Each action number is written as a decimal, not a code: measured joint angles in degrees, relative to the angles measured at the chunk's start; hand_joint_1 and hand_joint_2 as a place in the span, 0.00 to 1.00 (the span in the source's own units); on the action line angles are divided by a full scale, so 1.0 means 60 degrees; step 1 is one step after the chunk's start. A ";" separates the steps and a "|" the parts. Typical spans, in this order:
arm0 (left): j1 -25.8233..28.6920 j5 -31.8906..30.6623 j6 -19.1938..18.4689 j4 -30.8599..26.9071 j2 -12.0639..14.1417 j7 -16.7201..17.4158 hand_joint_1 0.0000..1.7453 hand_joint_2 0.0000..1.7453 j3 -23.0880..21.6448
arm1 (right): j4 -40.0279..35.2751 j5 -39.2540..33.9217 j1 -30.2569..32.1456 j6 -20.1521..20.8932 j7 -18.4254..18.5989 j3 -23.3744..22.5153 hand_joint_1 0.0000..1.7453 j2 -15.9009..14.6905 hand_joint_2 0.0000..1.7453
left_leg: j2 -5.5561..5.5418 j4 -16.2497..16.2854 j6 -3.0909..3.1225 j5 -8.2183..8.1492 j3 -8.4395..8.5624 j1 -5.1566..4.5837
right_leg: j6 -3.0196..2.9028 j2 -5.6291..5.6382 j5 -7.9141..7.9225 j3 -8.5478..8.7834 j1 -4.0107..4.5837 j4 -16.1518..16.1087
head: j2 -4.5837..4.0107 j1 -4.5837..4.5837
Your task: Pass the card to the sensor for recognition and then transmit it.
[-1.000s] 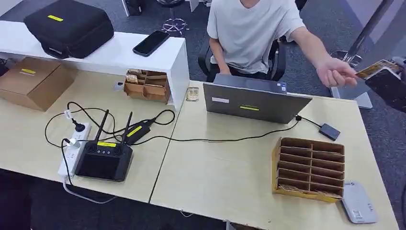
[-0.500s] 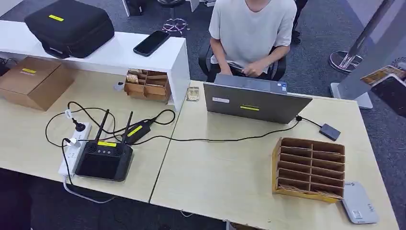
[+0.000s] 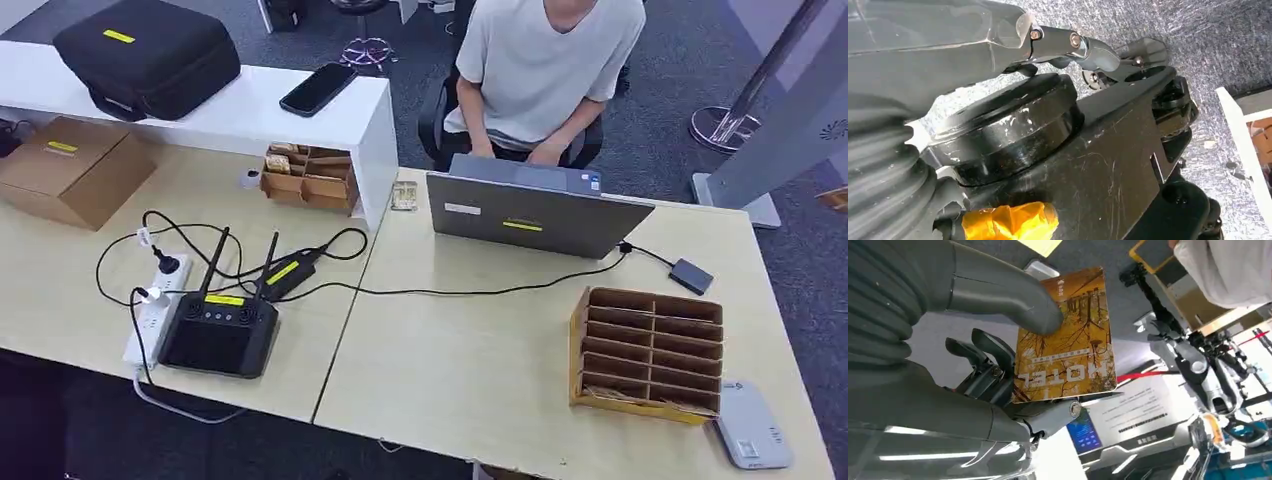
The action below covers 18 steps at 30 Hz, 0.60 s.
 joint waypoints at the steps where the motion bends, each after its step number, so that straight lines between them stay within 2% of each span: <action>1: 0.0001 0.0015 0.0000 0.0000 0.0000 0.0000 0.00 1.00 0.0026 | -0.0158 -0.0022 0.0218 0.0004 -0.0022 -0.0151 1.00 -0.0078 1.00 | 0.0000 0.0000 0.0000 0.0000 0.0000 0.0000 | 0.0000 0.0000 0.0000 0.0000 0.0000 -0.0001 | 0.0000 0.0007; 9: 0.0024 0.0190 0.0033 0.0004 0.0000 -0.0011 0.00 1.00 0.0263 | -0.2352 0.0124 0.2605 0.0015 -0.0044 -0.1532 1.00 -0.0711 1.00 | -0.0001 -0.0003 0.0006 -0.0005 -0.0013 0.0001 | 0.0001 -0.0001 -0.0002 -0.0005 0.0001 -0.0006 | 0.0000 0.0004; 18: 0.0043 0.0357 0.0186 0.0004 -0.0007 0.0040 0.00 1.00 0.0522 | -0.4876 0.0535 0.4874 0.0171 -0.0062 -0.2424 1.00 -0.0824 1.00 | 0.0003 -0.0007 0.0006 -0.0004 -0.0012 0.0001 | 0.0001 0.0003 -0.0002 -0.0009 0.0001 -0.0004 | 0.0000 0.0007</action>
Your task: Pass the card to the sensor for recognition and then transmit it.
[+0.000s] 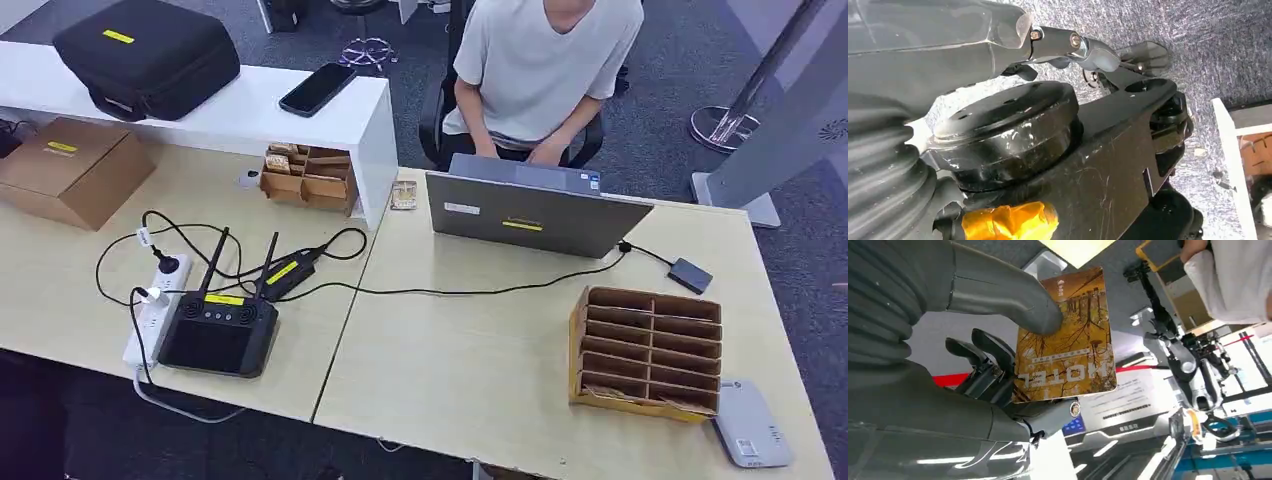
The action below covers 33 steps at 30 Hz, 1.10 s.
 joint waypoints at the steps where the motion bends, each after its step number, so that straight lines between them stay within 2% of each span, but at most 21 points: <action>1: 0.0000 0.0000 0.0000 0.0000 -0.0004 0.0011 0.00 1.00 0.0029 | -0.0200 0.0110 0.0168 0.0000 -0.0004 -0.0014 1.00 0.0004 1.00 | 0.0000 0.0000 0.0000 0.0000 0.0001 0.0000 | 0.0000 0.0000 0.0000 0.0001 0.0000 0.0000 | 0.0000 -0.0007; 7: -0.0001 0.0015 -0.0007 0.0000 -0.0047 0.0018 0.00 1.00 0.0113 | -0.0902 0.0674 0.0958 -0.0058 -0.0029 0.0044 1.00 0.0175 1.00 | 0.0000 0.0000 0.0000 0.0000 -0.0001 0.0000 | 0.0000 0.0000 0.0000 0.0002 -0.0001 0.0000 | 0.0000 -0.0004; 13: -0.0002 -0.0018 -0.0015 0.0000 -0.0066 0.0044 0.00 1.00 0.0189 | -0.0866 0.1103 0.1239 -0.0182 0.0004 0.0233 1.00 0.0371 1.00 | 0.0003 0.0000 0.0000 0.0000 0.0000 -0.0001 | 0.0000 0.0003 0.0000 0.0000 -0.0002 0.0000 | 0.0000 -0.0004; 27: -0.0002 -0.0146 -0.0087 0.0000 -0.0073 0.0077 0.00 1.00 0.0211 | 0.0249 0.1850 0.1256 -0.0776 0.0324 0.0412 1.00 0.0503 1.00 | 0.0003 0.0001 0.0000 0.0000 0.0000 -0.0001 | 0.0000 0.0002 0.0000 0.0000 -0.0002 -0.0001 | 0.0000 0.0000; 33: -0.0003 -0.0171 -0.0098 0.0000 -0.0073 0.0138 0.00 1.00 0.0218 | 0.0981 0.1967 0.1300 -0.1104 0.0375 0.0073 1.00 0.0474 1.00 | 0.0004 0.0002 0.0000 0.0000 0.0002 -0.0002 | 0.0000 0.0002 0.0000 -0.0001 -0.0002 -0.0004 | 0.0000 -0.0004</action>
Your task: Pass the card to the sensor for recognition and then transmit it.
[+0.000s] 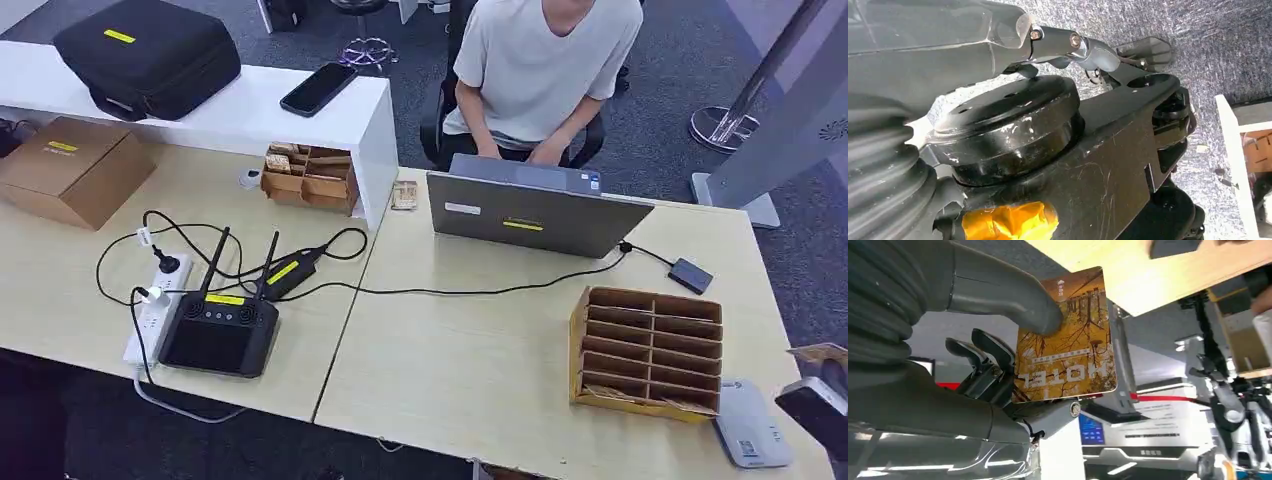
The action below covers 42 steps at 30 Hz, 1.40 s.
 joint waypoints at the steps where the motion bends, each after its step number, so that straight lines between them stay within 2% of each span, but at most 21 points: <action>1: 0.0001 0.0000 0.0000 0.0000 0.0000 0.0000 0.00 1.00 0.0007 | 0.0055 -0.0011 0.0053 -0.0026 0.0000 -0.0080 1.00 -0.0004 1.00 | 0.0000 0.0000 0.0000 0.0000 -0.0001 0.0000 | 0.0000 0.0000 0.0000 0.0000 0.0000 0.0000 | 0.0000 0.0004; 12: 0.0006 0.0073 0.0018 0.0000 0.0000 0.0000 0.00 1.00 0.0076 | -0.0087 -0.0153 0.1213 -0.0160 -0.0033 -0.0554 1.00 0.0102 1.00 | -0.0001 -0.0003 0.0001 -0.0001 -0.0004 0.0001 | 0.0001 0.0000 -0.0002 -0.0003 0.0002 0.0001 | 0.0000 0.0000; 19: 0.0010 0.0098 0.0025 0.0000 -0.0004 0.0000 0.00 1.00 0.0138 | -0.0123 -0.0135 0.1683 -0.0066 -0.0124 -0.0678 1.00 0.0397 1.00 | 0.0001 -0.0003 0.0000 -0.0001 -0.0004 0.0001 | 0.0002 0.0002 -0.0002 -0.0003 0.0001 0.0001 | 0.0000 0.0004; 31: 0.0010 0.0098 0.0029 0.0000 -0.0004 0.0000 0.00 1.00 0.0229 | 0.0215 -0.0113 0.1925 -0.0051 -0.0255 -0.0696 1.00 0.0969 1.00 | 0.0004 -0.0003 0.0000 -0.0001 -0.0003 0.0001 | 0.0002 0.0007 -0.0002 -0.0005 0.0001 0.0000 | 0.0000 0.0000; 42: 0.0011 0.0098 0.0069 0.0000 -0.0015 0.0000 0.00 1.00 0.0240 | 0.0500 -0.0076 0.1946 -0.0051 -0.0262 -0.0696 1.00 0.1206 1.00 | 0.0004 -0.0002 0.0000 -0.0001 -0.0004 0.0001 | 0.0002 0.0007 -0.0002 -0.0005 0.0001 0.0000 | 0.0000 0.0004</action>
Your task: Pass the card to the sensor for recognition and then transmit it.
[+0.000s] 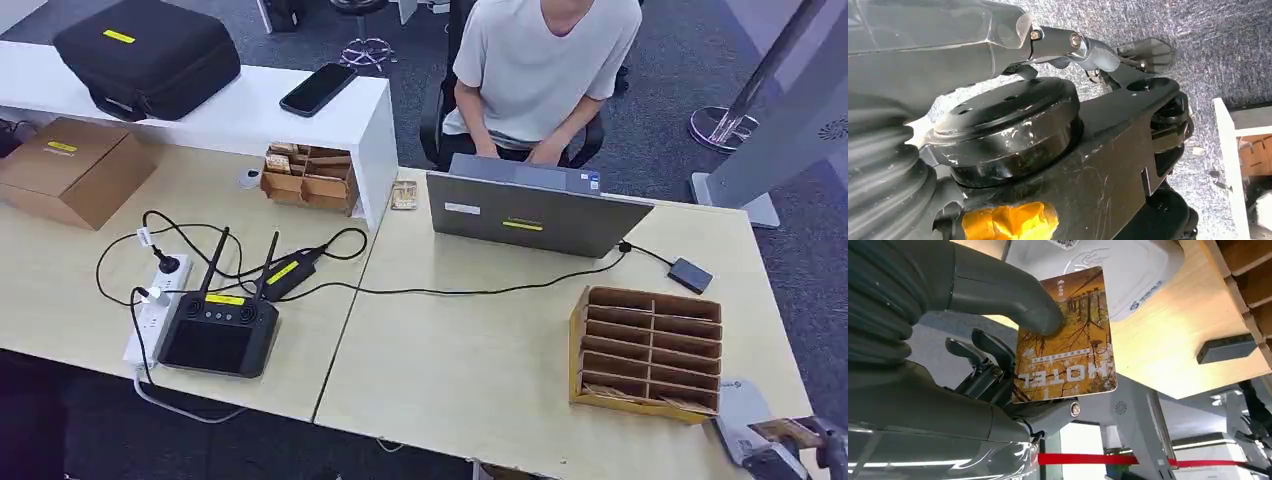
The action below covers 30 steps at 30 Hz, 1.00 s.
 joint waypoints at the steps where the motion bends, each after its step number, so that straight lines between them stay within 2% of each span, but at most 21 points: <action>1: 0.0000 0.0000 0.0015 0.0000 0.0000 0.0000 0.00 1.00 0.0000 | 0.0029 0.0026 0.0002 0.0000 0.0000 0.0000 1.00 0.0026 1.00 | 0.0000 0.0000 0.0000 0.0000 0.0000 0.0000 | 0.0000 0.0000 0.0000 0.0000 0.0000 0.0000 | 0.0000 -0.0004; 21: 0.0000 -0.0018 0.0026 0.0000 -0.0047 0.0015 0.00 1.00 0.0055 | 0.0674 0.0073 -0.0248 0.0018 -0.0215 0.0026 1.00 0.0474 1.00 | 0.0013 0.0001 0.0000 0.0000 0.0014 0.0001 | 0.0002 0.0011 0.0002 0.0016 0.0000 -0.0002 | 0.0000 0.0000; 30: -0.0001 -0.0128 0.0018 0.0000 -0.0040 0.0022 0.00 1.00 0.0055 | 0.0164 -0.0091 -0.0566 0.0204 -0.0091 0.0051 1.00 0.0207 1.00 | 0.0012 0.0003 0.0000 0.0001 0.0009 -0.0002 | 0.0000 0.0011 0.0006 0.0009 -0.0002 -0.0001 | 0.0000 -0.0004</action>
